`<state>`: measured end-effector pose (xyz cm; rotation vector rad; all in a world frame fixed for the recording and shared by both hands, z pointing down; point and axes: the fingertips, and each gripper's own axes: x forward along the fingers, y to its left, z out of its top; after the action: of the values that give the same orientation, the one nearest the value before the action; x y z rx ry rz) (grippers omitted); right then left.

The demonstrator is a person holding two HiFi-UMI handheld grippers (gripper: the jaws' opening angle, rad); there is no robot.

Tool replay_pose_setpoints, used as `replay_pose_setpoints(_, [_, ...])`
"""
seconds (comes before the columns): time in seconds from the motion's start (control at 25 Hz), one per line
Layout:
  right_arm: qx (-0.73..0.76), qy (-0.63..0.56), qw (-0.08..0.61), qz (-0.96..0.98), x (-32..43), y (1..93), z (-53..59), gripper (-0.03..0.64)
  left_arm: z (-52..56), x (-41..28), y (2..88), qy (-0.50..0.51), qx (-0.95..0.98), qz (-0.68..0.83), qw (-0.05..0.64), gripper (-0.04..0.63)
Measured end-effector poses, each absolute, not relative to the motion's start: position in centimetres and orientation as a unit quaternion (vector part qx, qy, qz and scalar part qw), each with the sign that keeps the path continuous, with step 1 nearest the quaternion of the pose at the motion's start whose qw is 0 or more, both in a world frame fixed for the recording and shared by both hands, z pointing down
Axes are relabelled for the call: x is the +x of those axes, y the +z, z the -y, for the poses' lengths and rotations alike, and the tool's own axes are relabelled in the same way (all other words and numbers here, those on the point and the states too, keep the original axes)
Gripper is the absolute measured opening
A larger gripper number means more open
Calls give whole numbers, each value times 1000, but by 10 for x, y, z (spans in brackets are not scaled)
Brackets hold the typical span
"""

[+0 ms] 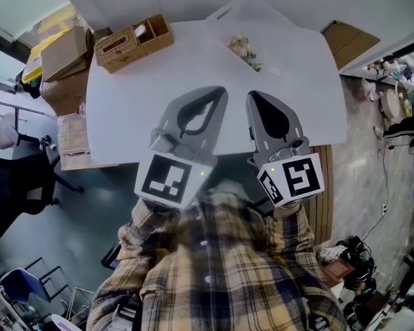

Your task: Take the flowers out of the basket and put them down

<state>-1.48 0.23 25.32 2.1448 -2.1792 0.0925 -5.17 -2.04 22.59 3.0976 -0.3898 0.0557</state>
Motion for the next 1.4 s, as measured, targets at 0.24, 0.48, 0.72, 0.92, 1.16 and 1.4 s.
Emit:
replay_pose_setpoints(0.24, [718,43,44,694,15,259,32,3,59,-22,233,27,994,104,20,0])
replay_pose_setpoints(0.48, [727,52,44,683,48,259,42,3,70,12,235,35,995,88,26,0])
replay_pose_setpoints(0.72, [719,56,43,691,92,261,51,3,78,57,237,38,994,99,26,0])
replay_pose_setpoints(0.92, [703,61,42,707,135,261,62,3,90,99,239,37,991,123,30,2])
replay_pose_setpoints(1.16, [666,66,50,741,178,260,79,3,102,137,242,39,983,175,32,0])
replay_pose_setpoints(1.4, [633,75,65,768,196,264,96,3,112,150,248,51,977,206,31,2])
